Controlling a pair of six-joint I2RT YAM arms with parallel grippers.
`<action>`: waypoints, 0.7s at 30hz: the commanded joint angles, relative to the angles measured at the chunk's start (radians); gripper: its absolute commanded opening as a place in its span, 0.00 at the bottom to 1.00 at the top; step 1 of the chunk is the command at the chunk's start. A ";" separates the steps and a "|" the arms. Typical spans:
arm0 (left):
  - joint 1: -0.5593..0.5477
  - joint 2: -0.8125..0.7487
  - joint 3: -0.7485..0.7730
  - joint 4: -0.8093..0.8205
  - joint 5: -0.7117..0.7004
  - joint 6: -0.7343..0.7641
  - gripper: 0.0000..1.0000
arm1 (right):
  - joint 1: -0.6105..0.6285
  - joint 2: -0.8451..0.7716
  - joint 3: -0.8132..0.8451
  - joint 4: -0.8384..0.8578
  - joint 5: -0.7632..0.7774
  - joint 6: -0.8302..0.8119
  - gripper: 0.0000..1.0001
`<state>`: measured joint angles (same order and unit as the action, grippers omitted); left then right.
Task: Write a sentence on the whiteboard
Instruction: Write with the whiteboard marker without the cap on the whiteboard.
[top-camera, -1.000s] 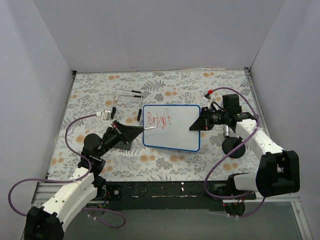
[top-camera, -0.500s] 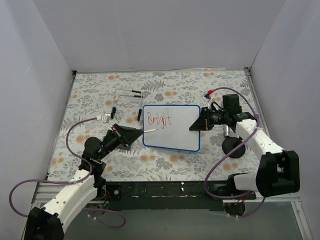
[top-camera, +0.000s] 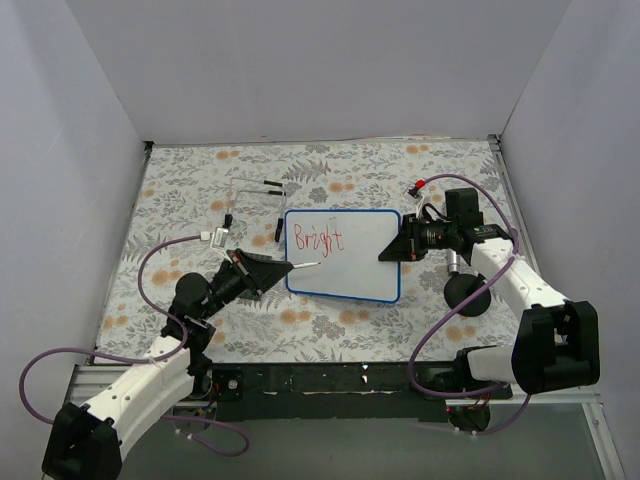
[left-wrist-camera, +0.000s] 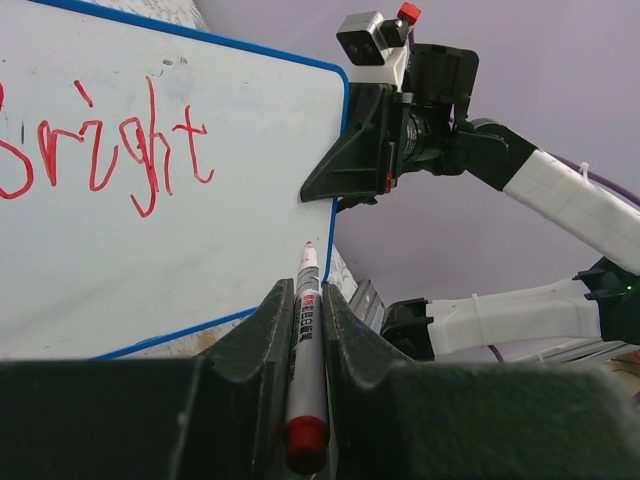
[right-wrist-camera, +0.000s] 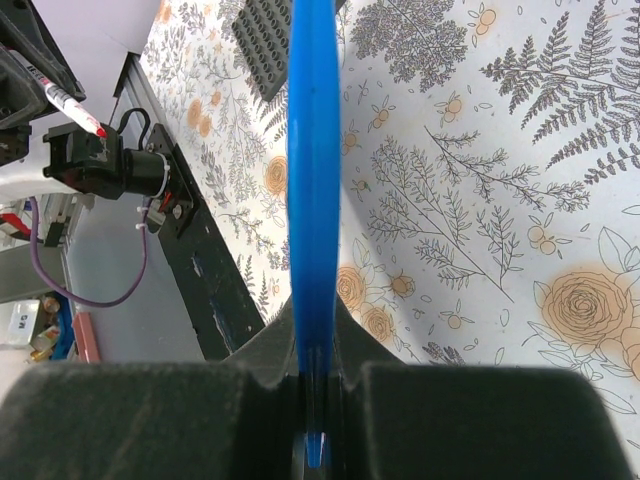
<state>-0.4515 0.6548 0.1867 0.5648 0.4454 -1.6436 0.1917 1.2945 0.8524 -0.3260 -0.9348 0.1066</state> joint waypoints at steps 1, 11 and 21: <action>-0.021 0.017 0.028 0.043 -0.031 0.025 0.00 | 0.002 -0.024 -0.009 0.048 -0.036 -0.022 0.01; -0.093 0.042 0.022 0.079 -0.103 0.037 0.00 | 0.003 -0.020 -0.012 0.054 -0.042 -0.022 0.01; -0.199 0.187 0.066 0.184 -0.211 0.056 0.00 | 0.003 -0.021 -0.009 0.058 -0.048 -0.016 0.01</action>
<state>-0.6128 0.7868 0.1955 0.6727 0.3046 -1.6131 0.1921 1.2945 0.8524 -0.3225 -0.9424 0.1040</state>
